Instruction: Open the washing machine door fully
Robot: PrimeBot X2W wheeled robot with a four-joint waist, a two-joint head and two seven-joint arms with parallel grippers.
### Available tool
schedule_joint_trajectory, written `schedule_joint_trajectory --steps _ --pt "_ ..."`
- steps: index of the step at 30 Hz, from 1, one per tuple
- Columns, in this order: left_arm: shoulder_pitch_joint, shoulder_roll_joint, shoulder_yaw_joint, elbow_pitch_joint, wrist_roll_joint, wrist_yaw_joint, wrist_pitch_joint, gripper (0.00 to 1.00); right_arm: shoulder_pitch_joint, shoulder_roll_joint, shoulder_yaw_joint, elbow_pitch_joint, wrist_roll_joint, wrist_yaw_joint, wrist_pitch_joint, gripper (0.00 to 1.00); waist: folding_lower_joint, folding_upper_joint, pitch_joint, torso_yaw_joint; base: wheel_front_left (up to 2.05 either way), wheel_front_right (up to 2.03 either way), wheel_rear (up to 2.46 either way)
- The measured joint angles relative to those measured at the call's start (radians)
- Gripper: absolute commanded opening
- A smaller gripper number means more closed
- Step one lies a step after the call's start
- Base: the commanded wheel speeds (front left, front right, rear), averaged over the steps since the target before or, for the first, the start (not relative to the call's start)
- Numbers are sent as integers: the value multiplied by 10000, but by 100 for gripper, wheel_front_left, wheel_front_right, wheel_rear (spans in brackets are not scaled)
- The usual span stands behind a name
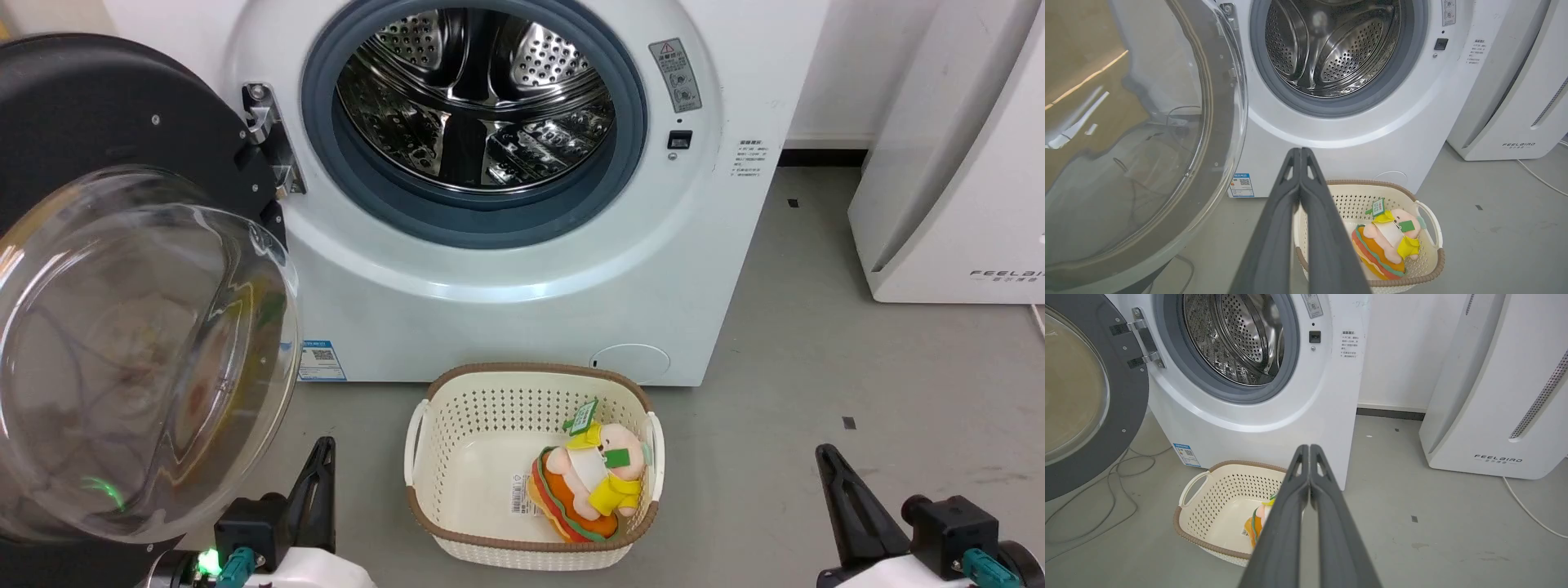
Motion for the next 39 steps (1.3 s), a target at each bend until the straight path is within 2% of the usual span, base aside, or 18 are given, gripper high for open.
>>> schedule_joint_trajectory --steps 39 --pt "1 -389 483 -738 658 -224 802 0 -237 0 67 -44 -257 0 305 0 0 0 -51 -107 0 0 0"
